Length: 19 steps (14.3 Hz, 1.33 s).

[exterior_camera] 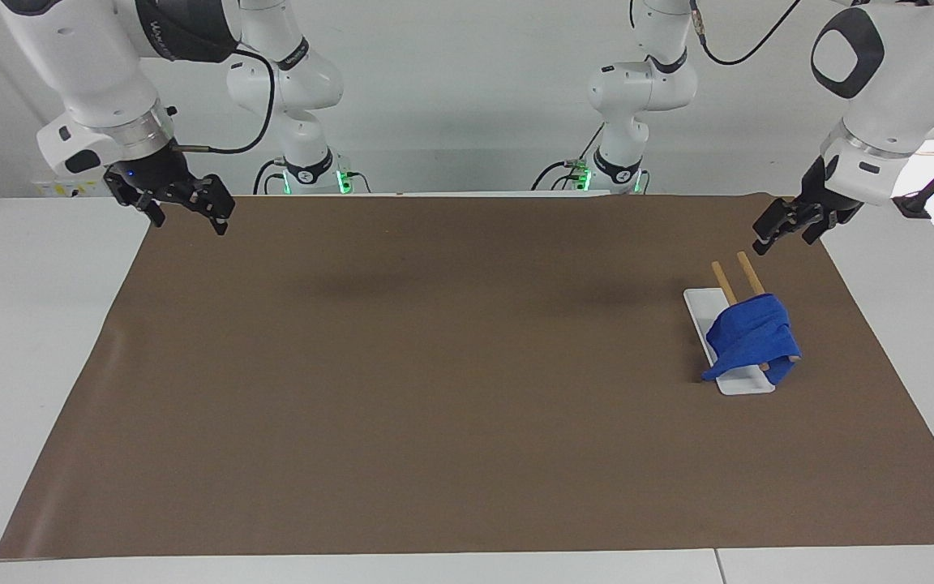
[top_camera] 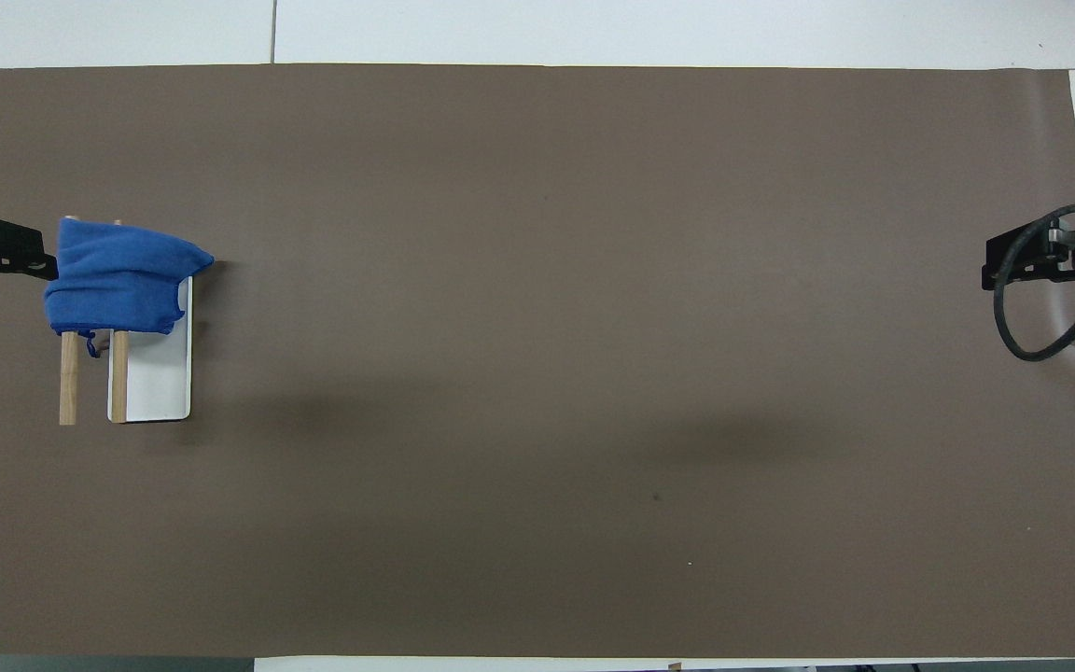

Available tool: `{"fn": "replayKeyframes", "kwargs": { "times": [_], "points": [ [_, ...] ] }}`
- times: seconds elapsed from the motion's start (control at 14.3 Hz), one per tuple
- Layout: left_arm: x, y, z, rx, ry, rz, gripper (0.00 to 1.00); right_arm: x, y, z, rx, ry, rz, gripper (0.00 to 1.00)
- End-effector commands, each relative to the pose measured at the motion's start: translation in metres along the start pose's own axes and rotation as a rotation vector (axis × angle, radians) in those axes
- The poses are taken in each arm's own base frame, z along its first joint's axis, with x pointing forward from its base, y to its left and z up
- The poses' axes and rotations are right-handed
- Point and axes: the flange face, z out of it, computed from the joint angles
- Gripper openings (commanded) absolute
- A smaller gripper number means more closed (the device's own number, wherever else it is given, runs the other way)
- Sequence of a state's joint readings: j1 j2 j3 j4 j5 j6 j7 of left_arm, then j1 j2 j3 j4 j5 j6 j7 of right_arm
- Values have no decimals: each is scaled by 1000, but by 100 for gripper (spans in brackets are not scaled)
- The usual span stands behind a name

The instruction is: Right arm passes towel to left arm to hang

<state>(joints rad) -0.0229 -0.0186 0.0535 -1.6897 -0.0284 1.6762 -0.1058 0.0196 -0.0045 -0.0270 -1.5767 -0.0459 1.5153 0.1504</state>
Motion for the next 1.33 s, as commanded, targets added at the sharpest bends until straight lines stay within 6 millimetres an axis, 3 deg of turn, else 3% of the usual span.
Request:
{"fn": "replayKeyframes", "kwargs": {
  "times": [0.0,0.49,1.26],
  "points": [
    [-11,1,0,8,-6,41,100,-2,5,-8,33,1,5,100],
    [-13,11,2,14,-15,92,100,-1,2,-7,46,2,1,100],
    [-15,9,3,23,-38,240,100,-1,1,-7,46,2,0,100]
  ]
}}
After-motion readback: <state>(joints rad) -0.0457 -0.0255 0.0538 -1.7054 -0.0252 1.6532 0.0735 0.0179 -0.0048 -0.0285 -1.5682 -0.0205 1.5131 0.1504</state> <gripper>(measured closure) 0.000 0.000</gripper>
